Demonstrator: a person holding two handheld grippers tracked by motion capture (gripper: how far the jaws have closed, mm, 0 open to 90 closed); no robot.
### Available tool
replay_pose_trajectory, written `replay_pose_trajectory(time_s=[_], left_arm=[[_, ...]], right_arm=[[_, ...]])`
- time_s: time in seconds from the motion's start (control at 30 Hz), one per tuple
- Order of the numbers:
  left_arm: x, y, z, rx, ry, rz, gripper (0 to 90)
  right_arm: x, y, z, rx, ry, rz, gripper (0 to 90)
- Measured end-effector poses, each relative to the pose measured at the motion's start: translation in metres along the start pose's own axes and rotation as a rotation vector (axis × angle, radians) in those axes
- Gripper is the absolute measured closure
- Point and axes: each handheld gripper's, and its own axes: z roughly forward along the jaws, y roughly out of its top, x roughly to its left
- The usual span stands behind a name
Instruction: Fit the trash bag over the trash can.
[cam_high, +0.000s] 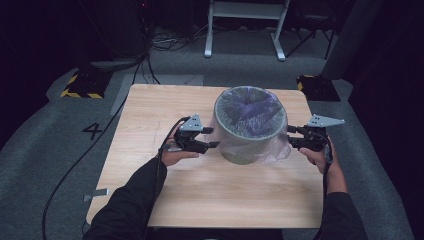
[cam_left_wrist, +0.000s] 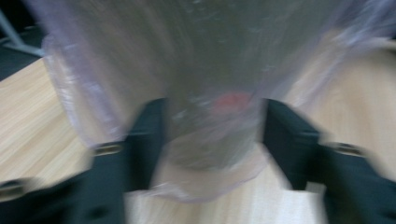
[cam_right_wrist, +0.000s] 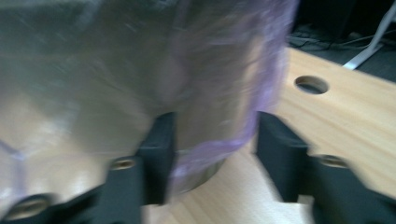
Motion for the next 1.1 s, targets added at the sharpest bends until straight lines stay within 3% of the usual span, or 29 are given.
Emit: replay_pose_trajectory(time_s=[0.1, 0.2, 0.43, 0.53, 0.57, 0.6, 0.63, 0.7, 0.77, 0.8, 0.93, 1.1], left_arm=[[0.0, -0.006, 0.008, 0.037, 0.024, 0.019, 75.4], [-0.001, -0.013, 0.014, 0.061, 0.028, 0.029, 89.6], [-0.002, -0.032, 0.021, 0.153, 0.035, 0.038, 89.9], [-0.003, -0.04, 0.018, 0.149, 0.042, 0.014, 89.3], [-0.004, -0.042, 0.016, 0.152, 0.055, 0.003, 82.3], [-0.005, -0.043, 0.014, 0.147, 0.06, -0.014, 69.1], [-0.008, -0.046, 0.01, 0.137, 0.048, -0.011, 65.3], [-0.014, -0.048, 0.004, 0.139, 0.063, 0.005, 52.5], [-0.019, -0.052, -0.005, 0.144, 0.048, -0.01, 35.3], [-0.022, -0.054, -0.008, 0.148, 0.043, -0.009, 31.2], [-0.034, -0.067, -0.019, 0.193, 0.025, -0.039, 15.3], [-0.047, -0.083, -0.028, 0.226, 0.017, -0.035, 15.6]], right_arm=[[0.006, -0.005, 0.007, 0.047, -0.013, -0.034, 81.7], [0.01, -0.013, 0.012, 0.094, -0.028, -0.05, 89.1], [0.014, -0.026, 0.017, 0.154, -0.072, -0.046, 90.0], [0.014, -0.032, 0.021, 0.193, -0.086, -0.032, 89.5], [0.013, -0.034, 0.021, 0.196, -0.097, -0.012, 83.0], [0.012, -0.036, 0.021, 0.198, -0.106, 0.013, 71.6], [0.011, -0.038, 0.02, 0.206, -0.116, 0.033, 60.8], [0.009, -0.04, 0.014, 0.198, -0.128, 0.053, 53.3], [0.008, -0.042, 0.005, 0.187, -0.115, 0.073, 36.5], [0.007, -0.043, -0.001, 0.182, -0.125, 0.083, 29.5], [0.007, -0.04, -0.029, 0.142, -0.137, 0.077, 18.9], [0.011, -0.026, -0.064, 0.028, -0.179, 0.047, 19.5]])
